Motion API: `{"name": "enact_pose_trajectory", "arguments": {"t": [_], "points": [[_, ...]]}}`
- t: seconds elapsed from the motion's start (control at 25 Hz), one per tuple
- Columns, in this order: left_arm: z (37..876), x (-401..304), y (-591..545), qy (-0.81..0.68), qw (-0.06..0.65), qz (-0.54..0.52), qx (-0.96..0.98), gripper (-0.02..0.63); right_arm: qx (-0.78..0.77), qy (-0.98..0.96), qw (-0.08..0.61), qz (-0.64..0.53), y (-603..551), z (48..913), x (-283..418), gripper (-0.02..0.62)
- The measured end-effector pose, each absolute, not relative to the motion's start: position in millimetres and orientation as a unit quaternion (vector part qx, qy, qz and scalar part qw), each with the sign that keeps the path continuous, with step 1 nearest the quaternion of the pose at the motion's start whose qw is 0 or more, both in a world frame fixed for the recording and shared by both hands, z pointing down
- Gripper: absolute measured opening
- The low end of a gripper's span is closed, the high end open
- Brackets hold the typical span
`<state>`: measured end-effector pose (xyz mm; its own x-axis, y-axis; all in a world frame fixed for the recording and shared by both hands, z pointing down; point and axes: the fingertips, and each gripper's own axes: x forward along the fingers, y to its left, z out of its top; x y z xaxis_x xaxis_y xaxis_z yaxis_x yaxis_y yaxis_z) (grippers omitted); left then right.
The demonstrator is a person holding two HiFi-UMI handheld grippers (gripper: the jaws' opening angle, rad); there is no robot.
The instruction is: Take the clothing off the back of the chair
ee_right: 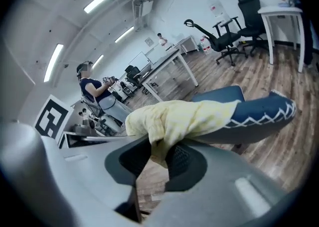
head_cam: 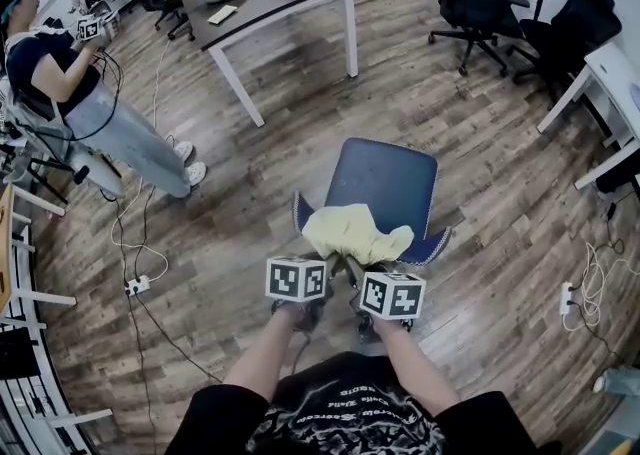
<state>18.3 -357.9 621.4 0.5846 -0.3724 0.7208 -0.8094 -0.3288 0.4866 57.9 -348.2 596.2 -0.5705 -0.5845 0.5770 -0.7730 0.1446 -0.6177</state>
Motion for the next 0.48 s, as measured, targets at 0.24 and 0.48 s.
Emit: {"name": "enact_pose_trajectory", "arguments": {"t": [0.24,0.48], "points": [[618,19,-352,-0.352,0.426,0.268,0.789,0.034,0.426,-0.779,0.122,0.444,-346,593,56,0.063],[613,23,-334,-0.33,0.427,0.273,0.796,0.032,0.429,-0.787,0.146,0.419,-332,588,58,0.057]]}}
